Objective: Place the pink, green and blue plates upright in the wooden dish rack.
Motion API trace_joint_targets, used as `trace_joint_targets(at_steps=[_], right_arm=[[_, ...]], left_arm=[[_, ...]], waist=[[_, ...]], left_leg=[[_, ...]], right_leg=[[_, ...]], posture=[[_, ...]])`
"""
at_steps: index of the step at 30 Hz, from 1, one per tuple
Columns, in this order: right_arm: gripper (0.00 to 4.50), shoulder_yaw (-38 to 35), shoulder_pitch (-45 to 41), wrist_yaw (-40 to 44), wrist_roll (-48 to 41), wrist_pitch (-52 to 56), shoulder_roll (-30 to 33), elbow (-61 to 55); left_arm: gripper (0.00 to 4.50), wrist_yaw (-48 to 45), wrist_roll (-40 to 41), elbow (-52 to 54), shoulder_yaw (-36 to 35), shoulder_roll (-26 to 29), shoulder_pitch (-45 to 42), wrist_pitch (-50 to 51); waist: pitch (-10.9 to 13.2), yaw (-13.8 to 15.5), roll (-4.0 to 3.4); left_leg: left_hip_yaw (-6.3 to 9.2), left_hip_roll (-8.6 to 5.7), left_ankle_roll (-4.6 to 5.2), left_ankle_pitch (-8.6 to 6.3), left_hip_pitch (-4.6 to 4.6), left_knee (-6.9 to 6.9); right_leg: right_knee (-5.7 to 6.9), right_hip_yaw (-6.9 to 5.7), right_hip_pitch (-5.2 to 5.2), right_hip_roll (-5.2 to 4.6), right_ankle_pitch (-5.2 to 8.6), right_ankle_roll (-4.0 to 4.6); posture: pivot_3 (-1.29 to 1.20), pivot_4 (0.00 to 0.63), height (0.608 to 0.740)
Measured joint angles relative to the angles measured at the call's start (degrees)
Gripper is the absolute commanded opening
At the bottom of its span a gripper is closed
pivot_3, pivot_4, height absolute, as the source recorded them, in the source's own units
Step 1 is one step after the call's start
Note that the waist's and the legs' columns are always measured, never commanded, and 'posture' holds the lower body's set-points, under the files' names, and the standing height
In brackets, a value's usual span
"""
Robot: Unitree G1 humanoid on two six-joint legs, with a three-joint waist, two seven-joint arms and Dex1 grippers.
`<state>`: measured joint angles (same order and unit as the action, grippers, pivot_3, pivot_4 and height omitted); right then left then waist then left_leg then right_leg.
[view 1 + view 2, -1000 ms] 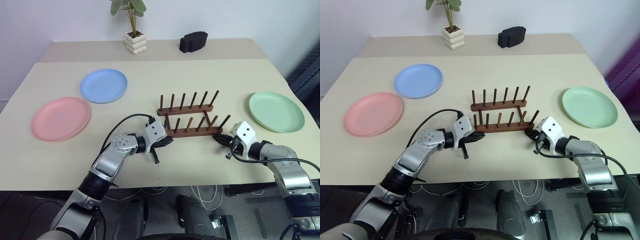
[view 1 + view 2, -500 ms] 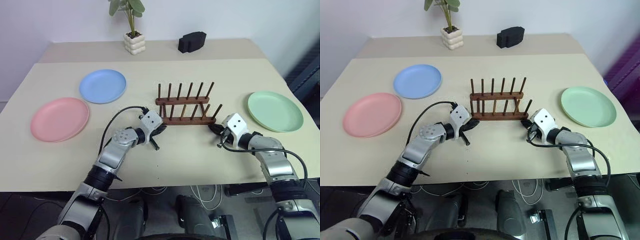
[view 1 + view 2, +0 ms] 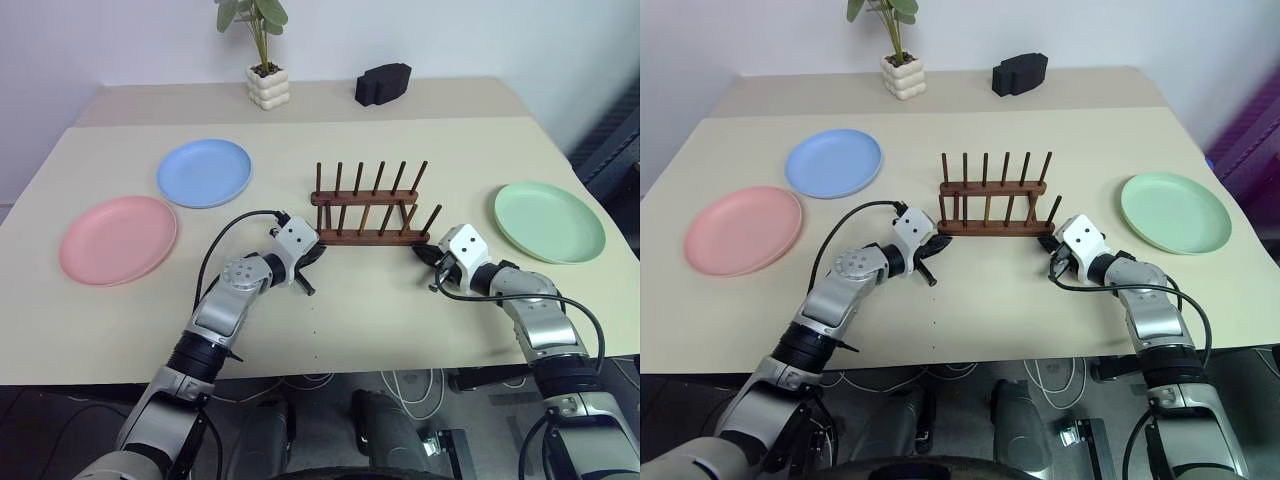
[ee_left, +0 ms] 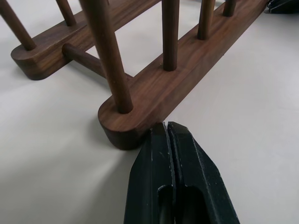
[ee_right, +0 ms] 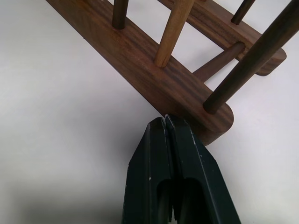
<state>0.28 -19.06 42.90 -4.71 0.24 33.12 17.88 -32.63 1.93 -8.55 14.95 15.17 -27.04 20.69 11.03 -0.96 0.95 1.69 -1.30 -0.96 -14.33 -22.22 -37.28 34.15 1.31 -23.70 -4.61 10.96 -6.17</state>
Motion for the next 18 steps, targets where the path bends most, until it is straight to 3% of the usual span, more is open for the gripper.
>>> trace_joint_targets(at_steps=[6, 9, 16, 18], right_arm=[[0.02, -0.14, 2.34, 4.08, -3.27, 2.07, 0.31, -4.38], [0.00, -0.16, 6.27, 9.71, -8.28, 7.00, 3.25, -13.52], [0.00, 0.25, 7.41, 13.91, -12.37, 14.18, 6.39, -24.75], [0.00, 0.58, 6.71, 14.18, -12.40, 14.65, 6.40, -25.34]], left_arm=[[0.00, -2.10, 0.44, 5.07, -0.47, 3.12, 3.23, 0.00], [0.81, -3.39, 4.77, 9.91, -6.03, 5.41, 6.77, 0.56], [4.23, -2.36, 13.72, 19.99, -23.30, 14.17, 9.13, 8.97], [4.44, 0.28, 14.59, 20.08, -28.35, 16.15, 9.19, 12.65]], waist=[[0.01, 0.07, -0.02], [0.06, 0.13, -0.03], [0.08, 0.15, 0.01], [0.12, 0.15, 0.08]], left_leg=[[0.01, 0.02, 0.00, 0.00, -0.04, 0.10], [0.08, 0.15, 0.00, 0.00, -0.28, 0.09], [0.04, 0.14, 0.00, 0.00, -0.25, 0.09], [0.04, 0.13, 0.00, 0.00, -0.26, 0.09]], right_leg=[[-0.01, 0.00, -0.07, 0.00, 0.01, 0.00], [0.06, 0.02, -0.38, -0.03, -0.04, -0.08], [0.02, 0.00, -0.35, -0.03, 0.03, 0.02], [0.03, -0.02, -0.37, -0.01, 0.03, 0.01]], posture=[[0.00, 0.150, 0.735], [0.00, 0.150, 0.735], [0.00, 0.150, 0.735], [0.00, 0.150, 0.735]])
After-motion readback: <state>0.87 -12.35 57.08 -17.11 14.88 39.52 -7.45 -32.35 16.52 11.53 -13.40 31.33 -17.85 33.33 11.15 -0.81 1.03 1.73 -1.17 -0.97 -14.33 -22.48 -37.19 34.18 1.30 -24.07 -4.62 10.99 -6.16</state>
